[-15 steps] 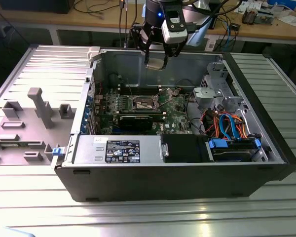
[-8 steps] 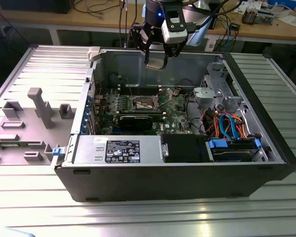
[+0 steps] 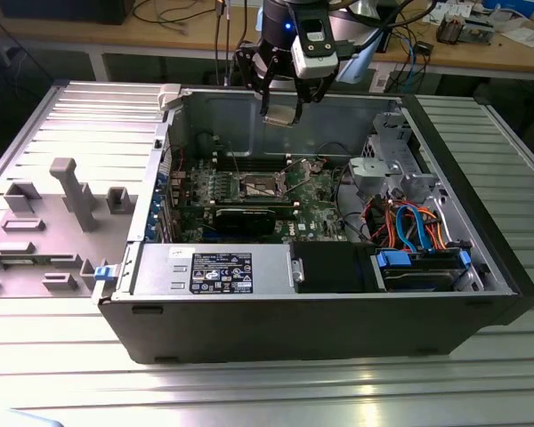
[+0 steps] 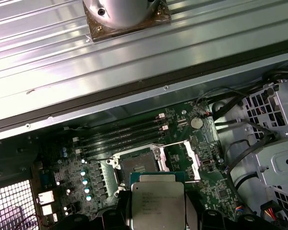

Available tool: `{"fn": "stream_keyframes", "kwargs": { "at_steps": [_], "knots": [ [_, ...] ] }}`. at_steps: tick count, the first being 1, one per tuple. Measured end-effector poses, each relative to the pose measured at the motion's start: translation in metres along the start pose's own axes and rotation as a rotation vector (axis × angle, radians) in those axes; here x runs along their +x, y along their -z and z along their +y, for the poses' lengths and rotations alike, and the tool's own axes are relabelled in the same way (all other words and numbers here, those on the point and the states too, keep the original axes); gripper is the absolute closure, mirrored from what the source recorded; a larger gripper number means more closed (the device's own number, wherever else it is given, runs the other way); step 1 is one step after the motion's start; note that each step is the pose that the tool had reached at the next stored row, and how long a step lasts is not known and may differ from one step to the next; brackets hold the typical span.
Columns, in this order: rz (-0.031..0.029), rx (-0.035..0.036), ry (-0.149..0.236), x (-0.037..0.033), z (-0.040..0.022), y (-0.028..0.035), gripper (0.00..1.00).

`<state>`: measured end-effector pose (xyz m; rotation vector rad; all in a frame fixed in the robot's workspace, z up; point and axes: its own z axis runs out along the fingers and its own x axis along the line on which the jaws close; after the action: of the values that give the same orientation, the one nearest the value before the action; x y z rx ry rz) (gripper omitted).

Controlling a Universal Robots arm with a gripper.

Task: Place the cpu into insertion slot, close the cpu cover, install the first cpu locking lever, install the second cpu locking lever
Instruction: 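Place the cpu into insertion slot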

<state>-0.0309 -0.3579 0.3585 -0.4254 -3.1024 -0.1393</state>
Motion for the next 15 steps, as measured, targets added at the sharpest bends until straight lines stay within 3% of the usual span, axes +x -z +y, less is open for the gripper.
{"fn": "stream_keyframes", "kwargs": {
  "at_steps": [5, 11, 15],
  "knots": [
    [-0.0056, -0.0013, -0.063, 0.0, -0.0001, -0.0009, 0.45],
    [-0.0065, -0.0013, -0.074, 0.0039, -0.0022, -0.002, 0.45],
    [-0.011, -0.0023, -0.126, 0.0039, -0.0023, -0.0034, 0.45]
  ]
}}
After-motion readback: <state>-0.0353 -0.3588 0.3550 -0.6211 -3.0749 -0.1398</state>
